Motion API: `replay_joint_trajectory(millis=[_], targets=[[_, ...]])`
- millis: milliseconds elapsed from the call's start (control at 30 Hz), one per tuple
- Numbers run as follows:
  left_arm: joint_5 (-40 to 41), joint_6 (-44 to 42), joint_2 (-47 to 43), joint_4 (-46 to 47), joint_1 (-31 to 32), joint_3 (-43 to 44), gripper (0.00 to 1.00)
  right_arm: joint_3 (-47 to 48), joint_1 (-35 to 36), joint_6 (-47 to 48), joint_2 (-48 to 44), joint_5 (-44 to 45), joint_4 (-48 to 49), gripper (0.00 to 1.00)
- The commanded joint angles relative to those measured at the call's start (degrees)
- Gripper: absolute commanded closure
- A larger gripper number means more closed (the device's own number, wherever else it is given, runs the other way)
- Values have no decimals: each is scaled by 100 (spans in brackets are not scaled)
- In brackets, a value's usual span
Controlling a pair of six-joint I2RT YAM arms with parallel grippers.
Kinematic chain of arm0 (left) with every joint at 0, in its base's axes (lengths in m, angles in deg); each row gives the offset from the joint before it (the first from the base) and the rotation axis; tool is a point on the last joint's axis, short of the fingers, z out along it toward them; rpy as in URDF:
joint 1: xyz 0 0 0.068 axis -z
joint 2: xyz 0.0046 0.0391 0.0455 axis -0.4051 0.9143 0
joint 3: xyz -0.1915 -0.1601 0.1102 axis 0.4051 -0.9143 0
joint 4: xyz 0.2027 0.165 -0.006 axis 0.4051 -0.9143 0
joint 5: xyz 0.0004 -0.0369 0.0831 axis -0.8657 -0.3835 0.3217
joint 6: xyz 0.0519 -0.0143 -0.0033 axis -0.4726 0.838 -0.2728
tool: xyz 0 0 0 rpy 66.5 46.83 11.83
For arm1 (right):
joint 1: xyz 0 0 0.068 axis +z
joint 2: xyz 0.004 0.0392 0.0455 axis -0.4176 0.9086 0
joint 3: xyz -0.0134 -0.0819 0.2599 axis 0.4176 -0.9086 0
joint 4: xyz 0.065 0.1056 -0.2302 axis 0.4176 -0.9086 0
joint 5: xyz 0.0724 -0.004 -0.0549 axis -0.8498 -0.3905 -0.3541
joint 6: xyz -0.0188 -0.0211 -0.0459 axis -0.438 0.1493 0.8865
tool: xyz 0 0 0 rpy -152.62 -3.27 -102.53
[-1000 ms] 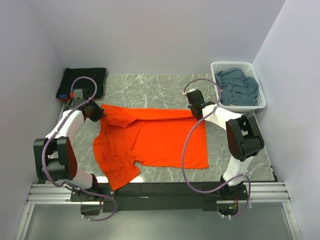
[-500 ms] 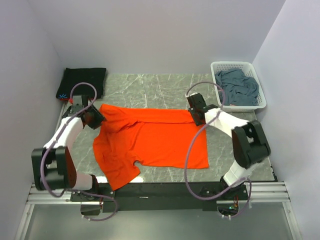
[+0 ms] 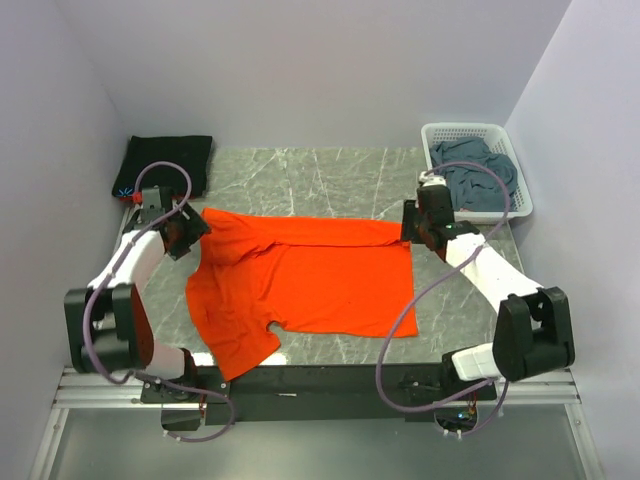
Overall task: Fold and stack the t-shirts
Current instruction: Fold the tshirt
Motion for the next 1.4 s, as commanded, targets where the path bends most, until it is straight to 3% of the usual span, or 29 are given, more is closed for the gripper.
replay_joint_trajectory(millis=[0, 67, 567, 667, 833, 1367], targets=[[-40, -278, 343, 602, -13, 463, 24, 108, -511, -816, 255, -1044, 468, 44], [-22, -332, 686, 708, -13, 665, 27, 134, -679, -1044, 466, -1458, 696, 44], [39, -437, 2444, 1140, -13, 1703, 50, 741, -837, -1590, 1635, -1125, 925, 46], [110, -437, 2594, 1149, -13, 1695, 63, 767, -846, -1625, 1732, -1072, 899, 46], [539, -508, 2436, 1175, -39, 1317, 99, 881, -846, -1652, 1916, -1081, 803, 46], [1121, -1044, 2260, 1025, -259, 982, 99, 1742, -890, -1512, 2777, -1274, 539, 50]])
